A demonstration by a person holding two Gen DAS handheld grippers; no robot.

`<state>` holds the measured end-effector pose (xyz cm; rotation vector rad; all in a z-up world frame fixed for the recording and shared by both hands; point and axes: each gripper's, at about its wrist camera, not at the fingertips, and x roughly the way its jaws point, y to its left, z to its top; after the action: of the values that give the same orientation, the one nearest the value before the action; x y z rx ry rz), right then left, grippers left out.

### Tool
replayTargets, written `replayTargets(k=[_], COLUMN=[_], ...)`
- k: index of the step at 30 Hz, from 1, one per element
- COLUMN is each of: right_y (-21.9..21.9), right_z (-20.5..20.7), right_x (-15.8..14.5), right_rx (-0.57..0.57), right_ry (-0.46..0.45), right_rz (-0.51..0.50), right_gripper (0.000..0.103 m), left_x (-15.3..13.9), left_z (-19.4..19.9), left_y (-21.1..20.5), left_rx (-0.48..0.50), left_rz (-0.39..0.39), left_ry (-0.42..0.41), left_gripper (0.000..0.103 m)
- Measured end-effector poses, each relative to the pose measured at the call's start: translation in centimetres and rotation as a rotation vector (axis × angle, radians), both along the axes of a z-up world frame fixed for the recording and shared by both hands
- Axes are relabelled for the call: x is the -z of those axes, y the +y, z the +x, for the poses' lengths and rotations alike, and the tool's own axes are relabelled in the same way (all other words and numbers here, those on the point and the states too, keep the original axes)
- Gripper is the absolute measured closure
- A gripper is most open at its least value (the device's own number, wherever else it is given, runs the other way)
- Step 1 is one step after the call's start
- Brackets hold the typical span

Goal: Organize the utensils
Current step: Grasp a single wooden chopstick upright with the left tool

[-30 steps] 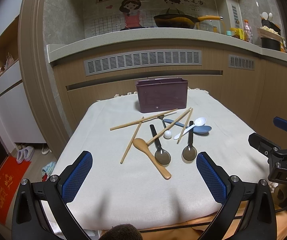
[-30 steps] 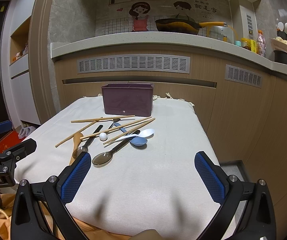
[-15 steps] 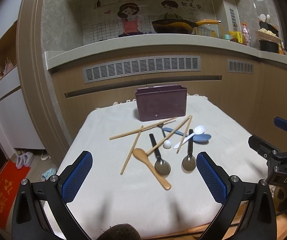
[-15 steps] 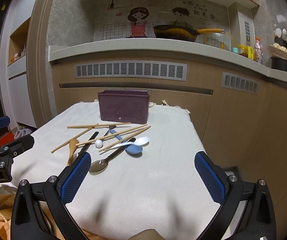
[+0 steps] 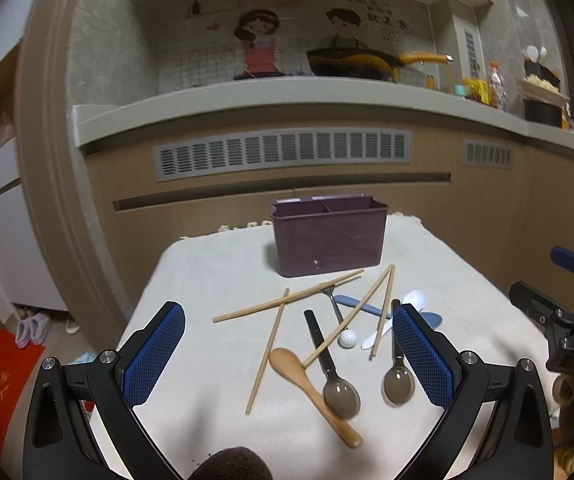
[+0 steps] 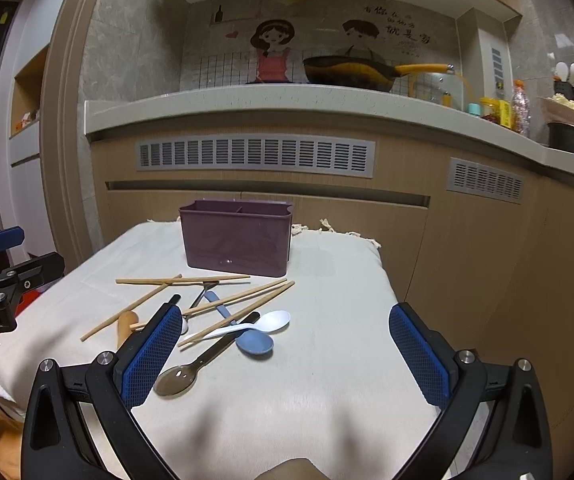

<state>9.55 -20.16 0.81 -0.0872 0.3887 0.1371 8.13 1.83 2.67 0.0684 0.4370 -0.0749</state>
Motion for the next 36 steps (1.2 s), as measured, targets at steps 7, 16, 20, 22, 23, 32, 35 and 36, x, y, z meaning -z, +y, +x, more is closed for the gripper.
replayTargets(k=[7,16,20,22,23,32,35,36], right_y=[0.5,0.7,1.1,1.2,1.2,1.1,1.1,1.0], right_z=[4.1,9.1,10.5,11.0,11.3,13.1,13.4,13.4], right_x=[1.2,1.9,2.6,2.9,3.0,4.5,4.8,4.9], right_rx=[-0.006,-0.052,-0.070,-0.074,-0.076,-0.083,-0.082,-0.083], right_ry=[0.069,0.136,0.155,0.165,0.171,0.236,0.250,0.254], right_rz=[-0.047,-0.047,-0.055,-0.063,-0.066,-0.051,-0.047,-0.042], right_gripper=[0.000,0.000,0.000,0.000,0.000,0.000,0.000,0.000], left_x=[2.2,5.8,6.9,7.5,7.8,9.3,9.2,9.2], left_z=[6.4,15.4,19.2,20.8,21.3,24.3,25.4,25.7], left_y=[0.2,-1.3,-1.8,-2.5,-2.7,-4.6,-4.5,-4.5], left_rx=[0.125,0.361,0.361,0.382,0.381,0.502,0.506,0.507], left_rz=[0.032,0.182,0.202,0.232,0.248,0.300,0.246,0.231], left_ry=[0.153,0.268,0.321,0.349,0.359,0.451,0.501,0.515], left_gripper=[0.000,0.000,0.002,0.022,0.027,0.054,0.058,0.058])
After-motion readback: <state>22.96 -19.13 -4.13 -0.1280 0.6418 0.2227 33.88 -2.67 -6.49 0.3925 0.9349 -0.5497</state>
